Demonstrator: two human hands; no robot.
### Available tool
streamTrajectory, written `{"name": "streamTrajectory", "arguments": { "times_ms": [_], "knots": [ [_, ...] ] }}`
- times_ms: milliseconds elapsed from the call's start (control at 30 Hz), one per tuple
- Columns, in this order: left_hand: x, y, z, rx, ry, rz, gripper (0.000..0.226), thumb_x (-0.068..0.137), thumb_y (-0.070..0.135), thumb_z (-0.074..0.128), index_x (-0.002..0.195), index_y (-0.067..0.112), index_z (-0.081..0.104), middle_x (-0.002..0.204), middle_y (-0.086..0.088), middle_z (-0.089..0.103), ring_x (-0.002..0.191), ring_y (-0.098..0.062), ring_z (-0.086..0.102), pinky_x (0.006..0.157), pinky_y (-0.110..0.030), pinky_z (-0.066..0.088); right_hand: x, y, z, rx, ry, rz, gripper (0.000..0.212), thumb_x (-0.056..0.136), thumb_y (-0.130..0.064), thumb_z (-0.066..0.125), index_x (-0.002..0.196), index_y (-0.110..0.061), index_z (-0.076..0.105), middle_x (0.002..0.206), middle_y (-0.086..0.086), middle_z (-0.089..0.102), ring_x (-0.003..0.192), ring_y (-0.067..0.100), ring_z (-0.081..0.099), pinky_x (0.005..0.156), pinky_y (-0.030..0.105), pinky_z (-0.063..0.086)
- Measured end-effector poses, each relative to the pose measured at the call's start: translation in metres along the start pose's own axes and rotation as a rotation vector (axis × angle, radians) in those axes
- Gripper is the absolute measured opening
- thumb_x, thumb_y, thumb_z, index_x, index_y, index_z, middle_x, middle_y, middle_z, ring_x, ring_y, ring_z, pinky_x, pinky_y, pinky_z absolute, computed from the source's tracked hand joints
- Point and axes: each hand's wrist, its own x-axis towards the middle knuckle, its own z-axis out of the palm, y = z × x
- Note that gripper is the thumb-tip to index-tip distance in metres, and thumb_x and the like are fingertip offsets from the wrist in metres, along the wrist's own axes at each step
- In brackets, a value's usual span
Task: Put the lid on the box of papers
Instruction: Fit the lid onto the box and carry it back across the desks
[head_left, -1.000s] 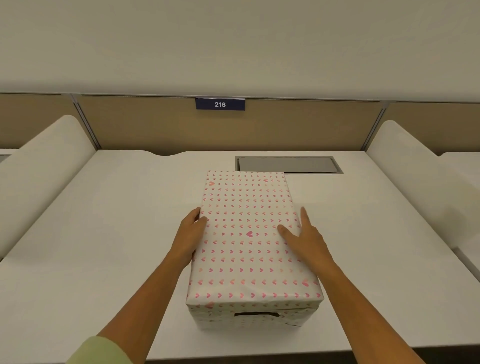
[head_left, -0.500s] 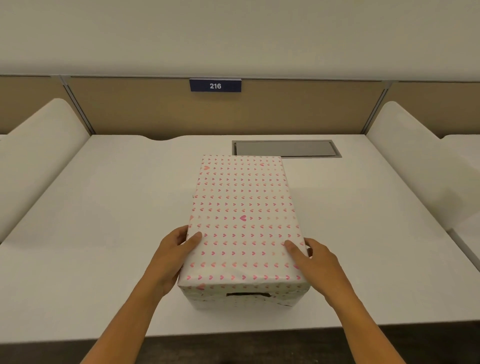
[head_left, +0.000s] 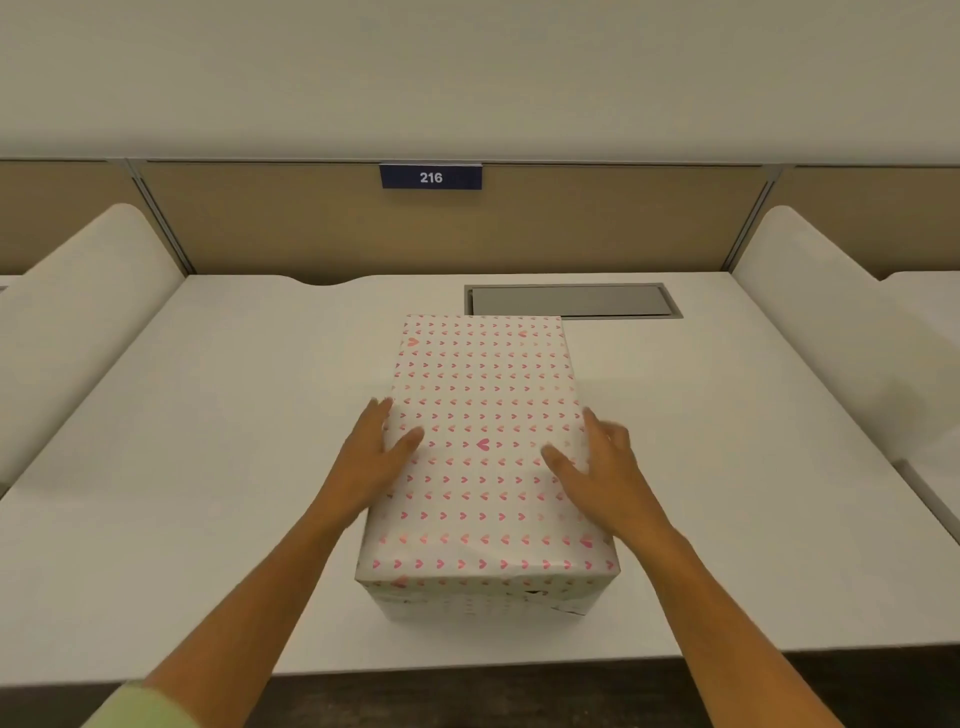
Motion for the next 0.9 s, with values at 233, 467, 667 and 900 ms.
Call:
{"name": "streamTrajectory", "arguments": {
  "times_ms": [233, 467, 667, 900],
  "knots": [
    [0.085, 0.039, 0.005, 0.453, 0.0, 0.198, 0.078, 0.094, 0.062, 0.039, 0.158, 0.025, 0.013, 0.167, -0.001, 0.002, 0.154, -0.027, -0.003, 0.121, -0.052, 0.007, 0.087, -0.052, 0.015, -0.428, 0.016, -0.17, 0.101, 0.085, -0.082, 0.028, 0.162, -0.022, 0.002, 0.171, 0.004, -0.007, 0.156, 0.029, -0.01, 0.124, 0.05, 0.002],
    [0.101, 0.024, 0.019, 0.614, -0.09, 0.214, 0.072, 0.099, 0.059, 0.021, 0.158, 0.024, 0.001, 0.167, -0.004, -0.011, 0.152, -0.032, -0.012, 0.123, -0.051, 0.003, 0.116, -0.04, 0.032, -0.547, -0.016, -0.179, 0.124, 0.067, -0.097, 0.004, 0.162, -0.017, -0.002, 0.171, 0.007, -0.008, 0.156, 0.029, -0.011, 0.123, 0.046, -0.006],
    [0.103, 0.017, 0.027, 0.638, -0.073, 0.218, 0.069, 0.099, 0.057, 0.02, 0.158, 0.025, 0.0, 0.166, -0.003, -0.013, 0.153, -0.033, -0.01, 0.123, -0.054, 0.006, 0.12, -0.028, 0.043, -0.591, 0.037, -0.193, 0.125, 0.067, -0.099, 0.002, 0.162, -0.017, -0.003, 0.171, 0.005, -0.007, 0.156, 0.027, -0.01, 0.122, 0.044, -0.008],
    [0.107, 0.008, 0.03, 0.591, -0.068, 0.232, 0.068, 0.1, 0.057, 0.02, 0.157, 0.028, -0.001, 0.166, 0.0, -0.015, 0.153, -0.034, -0.008, 0.122, -0.05, 0.007, 0.121, -0.026, 0.047, -0.61, 0.083, -0.203, 0.123, 0.068, -0.098, 0.002, 0.162, -0.018, -0.003, 0.171, 0.004, -0.007, 0.157, 0.026, -0.009, 0.122, 0.045, -0.007]
  ]
}}
